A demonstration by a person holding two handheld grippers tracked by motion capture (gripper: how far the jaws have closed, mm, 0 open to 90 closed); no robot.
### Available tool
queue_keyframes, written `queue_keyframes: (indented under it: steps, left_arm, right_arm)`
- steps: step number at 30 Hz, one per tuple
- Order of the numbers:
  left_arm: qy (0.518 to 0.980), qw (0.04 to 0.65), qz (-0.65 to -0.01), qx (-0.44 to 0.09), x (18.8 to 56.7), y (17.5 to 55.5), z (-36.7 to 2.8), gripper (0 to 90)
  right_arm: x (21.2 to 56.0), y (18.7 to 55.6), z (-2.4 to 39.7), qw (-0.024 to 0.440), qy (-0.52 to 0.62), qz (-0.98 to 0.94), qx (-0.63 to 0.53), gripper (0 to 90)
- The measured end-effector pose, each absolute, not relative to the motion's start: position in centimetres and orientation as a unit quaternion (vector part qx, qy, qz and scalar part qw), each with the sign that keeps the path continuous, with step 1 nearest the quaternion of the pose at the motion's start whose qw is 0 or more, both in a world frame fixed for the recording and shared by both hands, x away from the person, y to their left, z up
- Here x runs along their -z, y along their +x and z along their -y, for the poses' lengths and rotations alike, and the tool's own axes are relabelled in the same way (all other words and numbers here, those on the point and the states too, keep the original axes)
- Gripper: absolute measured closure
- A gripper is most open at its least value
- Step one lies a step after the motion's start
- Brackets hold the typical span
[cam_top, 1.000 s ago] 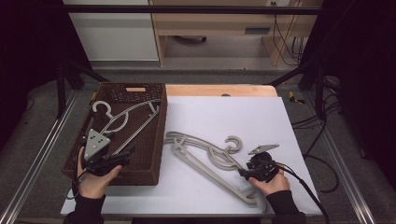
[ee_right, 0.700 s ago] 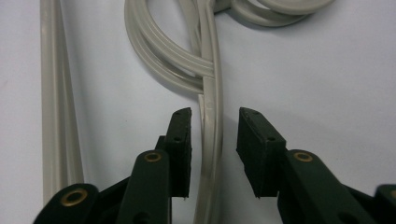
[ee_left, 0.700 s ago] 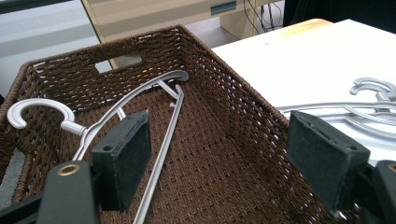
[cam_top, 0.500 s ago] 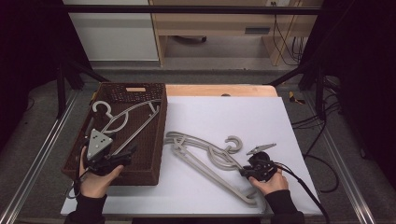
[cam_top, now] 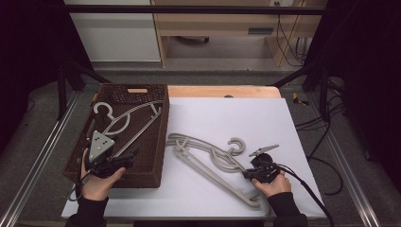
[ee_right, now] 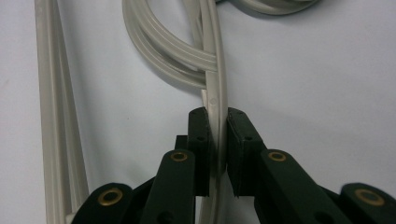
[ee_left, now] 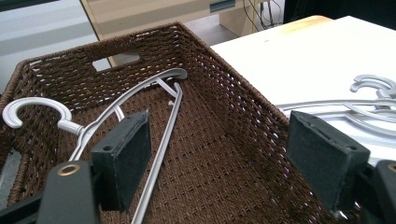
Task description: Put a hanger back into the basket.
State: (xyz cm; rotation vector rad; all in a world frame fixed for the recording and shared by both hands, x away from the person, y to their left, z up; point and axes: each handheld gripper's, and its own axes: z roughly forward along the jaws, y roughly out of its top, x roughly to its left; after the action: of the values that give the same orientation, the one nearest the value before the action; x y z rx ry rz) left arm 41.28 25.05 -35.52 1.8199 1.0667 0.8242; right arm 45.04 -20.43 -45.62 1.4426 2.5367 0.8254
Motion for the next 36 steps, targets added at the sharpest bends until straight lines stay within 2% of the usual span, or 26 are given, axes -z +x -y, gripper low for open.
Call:
queue_keyframes:
  steps: [36]
  left_arm:
    - [0.728,0.424,-0.427,-0.329,35.54,41.28,-25.16,22.3]
  right_arm:
    - [45.23,44.93,20.70,0.082,0.477,-0.832,-0.270,81.2]
